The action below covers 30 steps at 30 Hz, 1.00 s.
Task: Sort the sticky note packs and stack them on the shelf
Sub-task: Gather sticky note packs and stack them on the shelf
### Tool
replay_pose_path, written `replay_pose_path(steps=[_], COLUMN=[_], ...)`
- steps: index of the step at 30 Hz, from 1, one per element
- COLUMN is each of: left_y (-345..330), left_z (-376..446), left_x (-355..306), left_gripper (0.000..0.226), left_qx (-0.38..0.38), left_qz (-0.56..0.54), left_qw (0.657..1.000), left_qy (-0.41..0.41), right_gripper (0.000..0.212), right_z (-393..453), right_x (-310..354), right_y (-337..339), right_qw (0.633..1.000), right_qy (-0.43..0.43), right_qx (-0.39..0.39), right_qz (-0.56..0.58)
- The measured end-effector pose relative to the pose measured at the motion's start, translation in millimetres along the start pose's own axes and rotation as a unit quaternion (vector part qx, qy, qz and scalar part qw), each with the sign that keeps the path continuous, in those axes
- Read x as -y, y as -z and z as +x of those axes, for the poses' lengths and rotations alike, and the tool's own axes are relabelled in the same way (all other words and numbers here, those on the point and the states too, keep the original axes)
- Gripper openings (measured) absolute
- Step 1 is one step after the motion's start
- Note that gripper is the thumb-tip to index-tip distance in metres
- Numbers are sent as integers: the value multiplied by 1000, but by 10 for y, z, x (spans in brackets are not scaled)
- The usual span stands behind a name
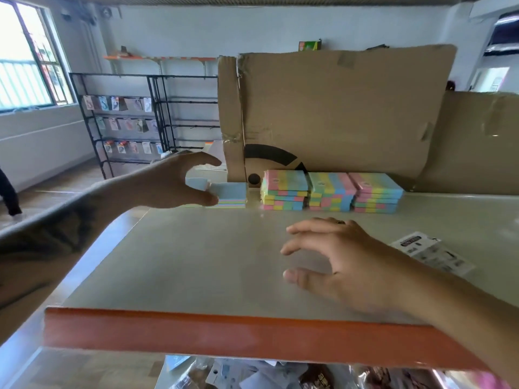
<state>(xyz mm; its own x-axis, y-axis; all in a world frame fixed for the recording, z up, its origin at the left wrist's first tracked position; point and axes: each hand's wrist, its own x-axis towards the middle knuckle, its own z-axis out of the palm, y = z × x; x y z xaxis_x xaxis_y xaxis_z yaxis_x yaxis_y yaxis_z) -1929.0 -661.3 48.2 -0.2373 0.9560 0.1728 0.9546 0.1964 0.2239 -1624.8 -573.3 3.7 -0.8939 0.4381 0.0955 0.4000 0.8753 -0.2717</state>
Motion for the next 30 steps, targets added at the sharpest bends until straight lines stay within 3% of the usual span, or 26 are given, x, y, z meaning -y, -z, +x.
replay_pose_path(steps=[2,7,13,18,21,25,27,30], left_y=[-92,-557,-912,-1101,-1226,-1245,-1220,-1221], left_z=[11,33,228,248,258,296,291,269], left_x=[-270,-1099,-1792,-2043,-2032,-2012,-2020,-2024], left_gripper=[86,62,53,50,35,14,8,17], left_qx=[12,81,92,65,28,-2,10,43], left_qz=[24,3,-60,-132,-190,-278,-316,-350], left_qw=[999,988,974,964,951,924,915,904], left_qy=[-21,-134,-199,-219,-244,-261,-251,-244], right_gripper=[45,44,62,37,18,34,38,40], right_z=[-133,-507,-872,-980,-992,-975,-938,-872], right_x=[-180,-563,-841,-900,-884,-885,-895,-903], right_y=[58,234,294,255,280,380,399,348], right_qw=[999,989,965,958,949,931,902,865], right_qy=[-4,-70,-229,-219,-201,-183,-185,-198], right_qx=[-51,-126,-113,-185,-213,-213,-224,-247], right_qz=[8,-15,-55,27,120,234,319,390])
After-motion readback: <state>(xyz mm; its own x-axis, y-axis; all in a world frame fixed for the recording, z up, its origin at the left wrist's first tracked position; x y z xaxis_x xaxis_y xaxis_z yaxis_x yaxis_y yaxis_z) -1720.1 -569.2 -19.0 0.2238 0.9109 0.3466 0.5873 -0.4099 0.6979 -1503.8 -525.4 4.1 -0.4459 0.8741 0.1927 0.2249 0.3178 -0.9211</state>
